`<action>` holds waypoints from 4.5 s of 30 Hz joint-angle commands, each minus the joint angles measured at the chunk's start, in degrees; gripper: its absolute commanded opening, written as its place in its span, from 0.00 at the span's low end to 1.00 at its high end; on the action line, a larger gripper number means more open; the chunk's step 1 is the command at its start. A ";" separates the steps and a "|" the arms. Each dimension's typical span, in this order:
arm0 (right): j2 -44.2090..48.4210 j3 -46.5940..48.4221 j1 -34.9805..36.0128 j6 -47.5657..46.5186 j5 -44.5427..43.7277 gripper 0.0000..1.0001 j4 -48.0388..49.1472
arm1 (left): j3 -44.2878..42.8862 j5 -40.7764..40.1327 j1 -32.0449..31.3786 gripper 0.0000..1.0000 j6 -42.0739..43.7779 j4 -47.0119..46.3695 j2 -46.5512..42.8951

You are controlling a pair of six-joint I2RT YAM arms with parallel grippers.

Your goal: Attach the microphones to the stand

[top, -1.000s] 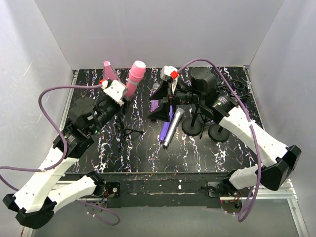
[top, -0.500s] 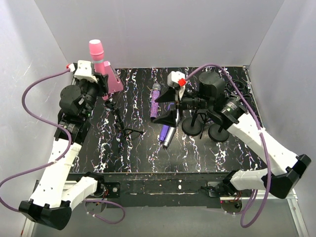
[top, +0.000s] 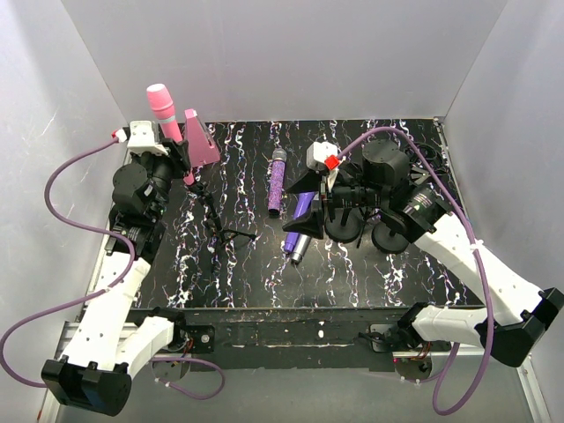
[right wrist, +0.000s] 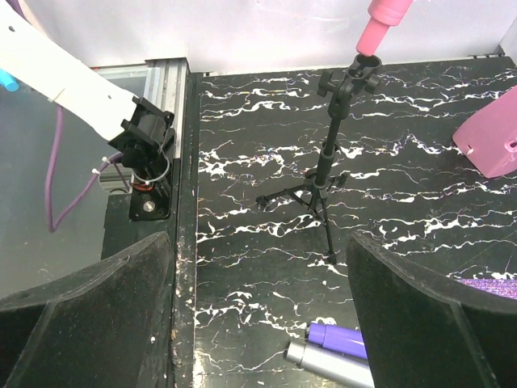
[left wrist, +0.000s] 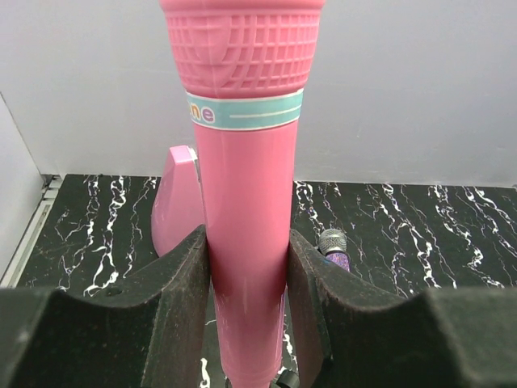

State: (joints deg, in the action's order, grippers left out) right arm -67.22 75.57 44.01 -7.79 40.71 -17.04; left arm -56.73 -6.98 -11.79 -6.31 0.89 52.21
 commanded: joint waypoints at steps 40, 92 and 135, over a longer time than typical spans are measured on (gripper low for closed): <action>1.57 -2.18 -1.03 3.13 0.42 0.96 4.47 | 22.98 13.48 2.30 0.00 -2.31 -1.24 -8.70; 5.26 6.42 -2.79 -9.42 2.45 0.98 -8.87 | 6.28 4.70 2.30 0.98 -15.05 28.02 -9.92; -5.29 30.25 -4.46 -32.11 -6.09 0.98 -61.36 | 4.78 35.19 2.30 0.98 -26.73 51.59 -32.43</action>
State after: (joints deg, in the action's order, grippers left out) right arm -71.99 105.19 39.75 -39.29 29.87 -76.47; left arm -55.33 23.70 -9.34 -29.32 53.15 20.64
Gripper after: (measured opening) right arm 0.983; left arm 0.981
